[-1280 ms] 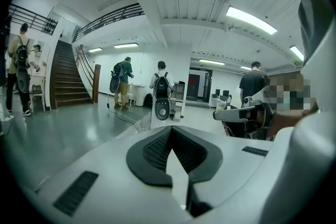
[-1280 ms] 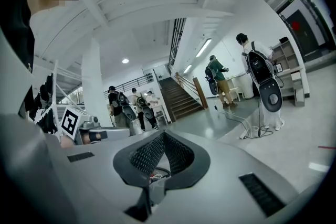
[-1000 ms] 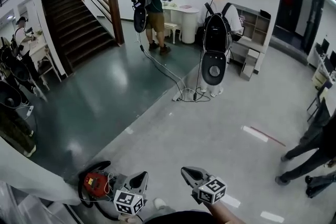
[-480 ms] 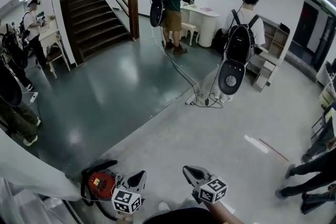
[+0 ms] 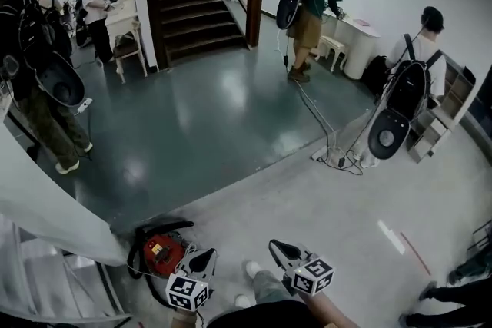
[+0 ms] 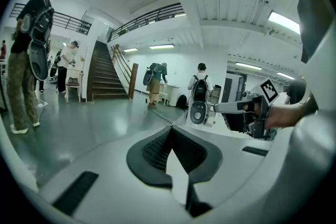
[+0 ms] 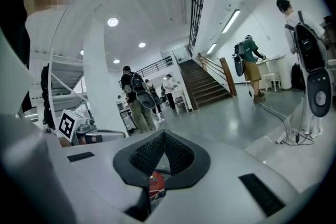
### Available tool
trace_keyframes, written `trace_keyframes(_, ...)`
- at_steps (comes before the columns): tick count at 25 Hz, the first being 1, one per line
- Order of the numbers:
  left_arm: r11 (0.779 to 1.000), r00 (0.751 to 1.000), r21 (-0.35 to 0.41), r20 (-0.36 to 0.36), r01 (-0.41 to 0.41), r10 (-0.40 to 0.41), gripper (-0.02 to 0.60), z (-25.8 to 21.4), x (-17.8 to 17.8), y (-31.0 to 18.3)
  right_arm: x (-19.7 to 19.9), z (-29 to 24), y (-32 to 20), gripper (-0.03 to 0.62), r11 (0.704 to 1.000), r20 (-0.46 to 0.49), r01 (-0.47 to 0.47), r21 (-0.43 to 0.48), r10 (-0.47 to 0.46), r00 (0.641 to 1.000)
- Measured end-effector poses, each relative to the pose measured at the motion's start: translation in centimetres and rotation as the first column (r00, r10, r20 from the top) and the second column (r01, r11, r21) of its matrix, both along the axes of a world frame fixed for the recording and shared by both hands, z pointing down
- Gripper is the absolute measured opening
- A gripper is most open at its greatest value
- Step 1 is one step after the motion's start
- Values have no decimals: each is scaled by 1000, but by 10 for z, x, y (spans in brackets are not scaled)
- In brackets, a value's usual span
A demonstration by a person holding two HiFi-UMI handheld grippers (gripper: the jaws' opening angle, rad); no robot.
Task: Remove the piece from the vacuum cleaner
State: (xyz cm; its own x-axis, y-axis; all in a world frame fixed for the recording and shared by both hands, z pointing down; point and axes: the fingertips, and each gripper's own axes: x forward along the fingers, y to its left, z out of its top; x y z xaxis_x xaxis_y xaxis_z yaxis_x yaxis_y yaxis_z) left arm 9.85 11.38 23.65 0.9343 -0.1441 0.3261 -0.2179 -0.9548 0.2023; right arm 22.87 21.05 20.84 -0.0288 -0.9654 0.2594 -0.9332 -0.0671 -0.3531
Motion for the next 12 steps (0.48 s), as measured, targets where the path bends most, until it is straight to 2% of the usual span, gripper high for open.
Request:
trace_keyframes(6, 989, 988, -1, 22, 150, -150, 17, 5, -6, -55, 7, 2, -82, 28, 985, 3, 173, 1, -173, 985)
trace_keyframes(12, 953, 952, 5, 44, 303, -303, 18, 12, -13, -98, 7, 10, -149, 28, 946, 11, 323, -2, -323, 946)
